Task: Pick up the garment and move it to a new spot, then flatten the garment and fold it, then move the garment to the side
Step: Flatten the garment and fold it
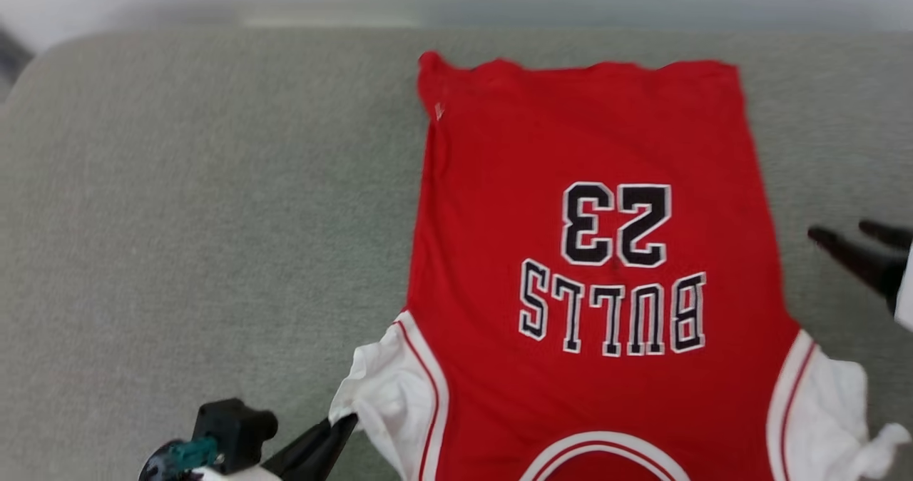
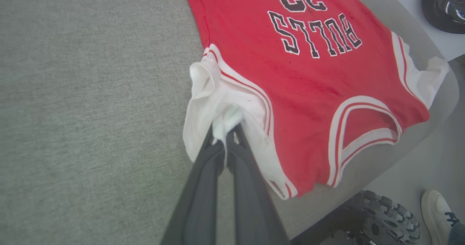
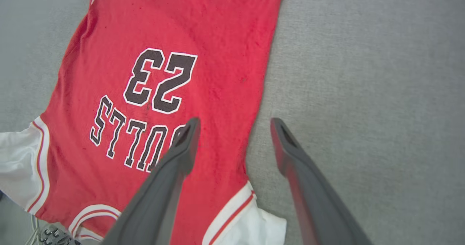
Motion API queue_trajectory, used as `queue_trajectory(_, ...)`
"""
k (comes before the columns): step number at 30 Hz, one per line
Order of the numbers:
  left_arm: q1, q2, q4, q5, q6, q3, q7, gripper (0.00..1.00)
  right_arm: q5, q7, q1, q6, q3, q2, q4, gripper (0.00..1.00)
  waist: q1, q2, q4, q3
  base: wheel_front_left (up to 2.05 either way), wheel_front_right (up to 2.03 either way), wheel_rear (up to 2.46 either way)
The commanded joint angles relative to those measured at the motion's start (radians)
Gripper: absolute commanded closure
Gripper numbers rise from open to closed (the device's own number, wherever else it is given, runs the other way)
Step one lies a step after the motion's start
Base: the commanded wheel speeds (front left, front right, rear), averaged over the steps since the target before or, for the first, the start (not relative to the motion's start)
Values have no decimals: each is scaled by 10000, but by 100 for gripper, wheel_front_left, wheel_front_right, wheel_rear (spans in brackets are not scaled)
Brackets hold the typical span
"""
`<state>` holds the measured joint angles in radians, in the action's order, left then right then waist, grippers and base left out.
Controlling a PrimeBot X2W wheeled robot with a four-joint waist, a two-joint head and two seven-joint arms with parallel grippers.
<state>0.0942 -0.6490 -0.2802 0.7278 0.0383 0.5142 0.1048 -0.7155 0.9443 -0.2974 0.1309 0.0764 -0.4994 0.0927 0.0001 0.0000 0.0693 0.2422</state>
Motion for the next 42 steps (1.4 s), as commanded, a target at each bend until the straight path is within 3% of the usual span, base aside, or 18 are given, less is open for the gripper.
queue_trajectory(1, -267, 10, -217, -182, 10, 81, 94, 100, 218, 781, -766, -4, 200, 308, 9, 0, -1, 0, 725, 838, 0, 0, 0)
queue_trajectory(6, -900, 118, -965, -597, -30, 400, 497, 100, 1471, 2978, -2902, -4, 763, 621, -392, 0, -1, 0, 1524, 1868, 0, 0, 0)
queue_trajectory(14, -1741, 455, -1754, -977, -193, 771, 778, 100, 4013, 4950, -5621, -4, 1917, 876, -1844, 0, -1, 0, 2629, 3149, 0, 0, 0)
queue_trajectory(24, -2267, 893, -1827, -1056, -389, 1064, 684, 100, 6051, 5591, -7055, -4, 2738, 737, -2715, 0, -1, 0, 3491, 4022, 0, 0, 0)
queue_trajectory(32, -2460, 1116, -1531, -997, -495, 1150, 569, 100, 6104, 5862, -6384, -4, 2701, 936, -2978, 0, -1, 0, 3738, 4251, 0, 0, 0)
queue_trajectory(33, -2488, 1130, -1419, -953, -516, 1131, 496, 100, 6004, 5929, -6025, -4, 2693, 930, -3035, 100, -1, 0, 3758, 4208, 0, 0, 0)
queue_trajectory(42, -2390, 1040, -1185, -849, -427, 1005, 398, 100, 5672, 5357, -5344, -4, 2436, 833, -3235, 100, -1, 0, 3225, 3442, 0, 0, 0)
